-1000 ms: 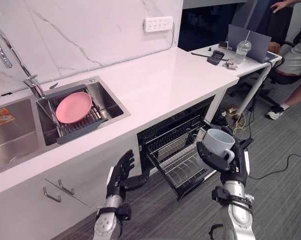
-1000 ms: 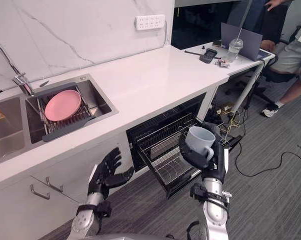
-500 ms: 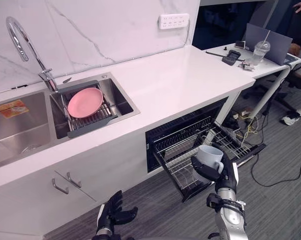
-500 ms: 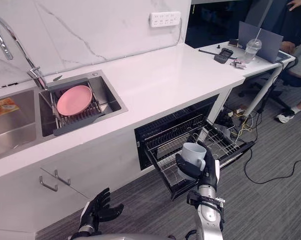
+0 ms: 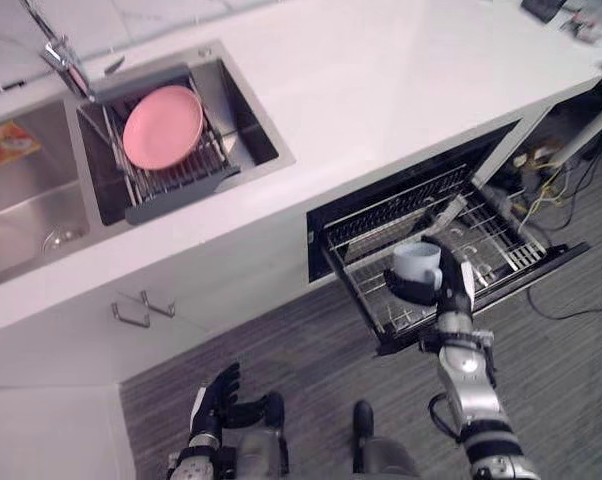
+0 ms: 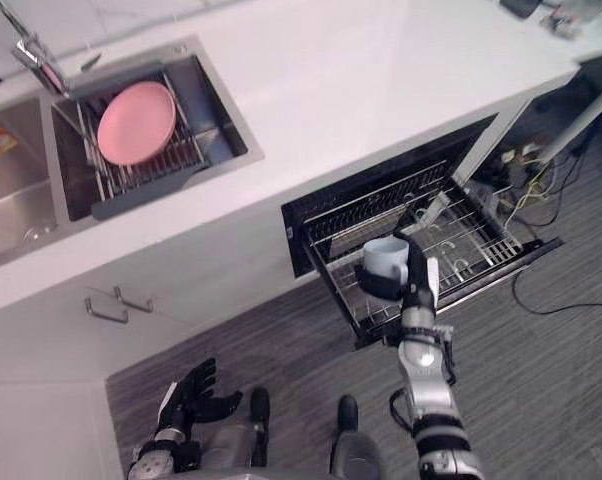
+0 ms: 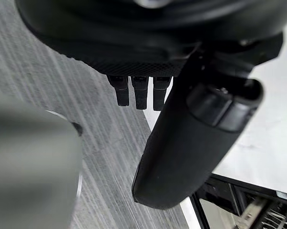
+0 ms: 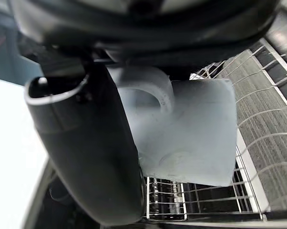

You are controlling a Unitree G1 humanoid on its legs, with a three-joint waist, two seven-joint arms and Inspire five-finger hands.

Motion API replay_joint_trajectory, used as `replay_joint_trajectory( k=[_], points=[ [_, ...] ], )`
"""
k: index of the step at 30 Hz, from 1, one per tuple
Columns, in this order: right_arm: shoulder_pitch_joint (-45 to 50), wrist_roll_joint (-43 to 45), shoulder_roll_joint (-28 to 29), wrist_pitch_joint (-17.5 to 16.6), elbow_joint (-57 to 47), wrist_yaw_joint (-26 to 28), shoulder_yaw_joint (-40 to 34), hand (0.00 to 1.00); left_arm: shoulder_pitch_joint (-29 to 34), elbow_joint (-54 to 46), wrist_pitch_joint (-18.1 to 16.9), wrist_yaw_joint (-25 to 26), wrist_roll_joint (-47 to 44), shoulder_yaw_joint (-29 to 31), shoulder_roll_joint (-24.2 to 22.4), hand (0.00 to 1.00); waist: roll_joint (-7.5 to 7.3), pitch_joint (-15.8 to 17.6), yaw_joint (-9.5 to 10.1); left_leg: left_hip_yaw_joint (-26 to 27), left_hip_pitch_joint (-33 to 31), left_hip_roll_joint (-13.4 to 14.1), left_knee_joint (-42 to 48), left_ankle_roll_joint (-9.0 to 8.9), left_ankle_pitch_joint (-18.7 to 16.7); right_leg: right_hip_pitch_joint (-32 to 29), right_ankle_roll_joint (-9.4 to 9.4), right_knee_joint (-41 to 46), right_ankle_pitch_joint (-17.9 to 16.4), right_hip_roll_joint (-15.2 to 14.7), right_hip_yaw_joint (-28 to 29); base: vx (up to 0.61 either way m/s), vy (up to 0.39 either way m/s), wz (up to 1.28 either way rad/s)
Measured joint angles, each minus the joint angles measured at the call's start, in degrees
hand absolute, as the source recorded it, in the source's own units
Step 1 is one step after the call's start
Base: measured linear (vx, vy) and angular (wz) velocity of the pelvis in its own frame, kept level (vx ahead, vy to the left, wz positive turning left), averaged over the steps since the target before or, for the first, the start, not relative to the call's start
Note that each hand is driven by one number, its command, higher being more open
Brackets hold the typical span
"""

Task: Walk over to the sink, pick up the cup, carry it to the dishwasher, place the cup inside the dishwasher, then close the dishwasher door

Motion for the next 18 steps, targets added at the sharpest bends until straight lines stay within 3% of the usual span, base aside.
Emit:
replay_joint_trajectory(
  k=[18],
  points=[
    [-21.49,0.0,-6.65,3.35,13.94,-2.0,2.23,0.3,-4.48,-1.73,-2.25,3.18,-1.34,-2.7,-0.99,0.9,0.89,6.26,2.09,-0.17,-6.99,0.46,0.36,0.18,1.58,-7.35,-0.41,1.18,1.15,-0.02,0.0,-0.02,-0.003,-0.01]
  ],
)
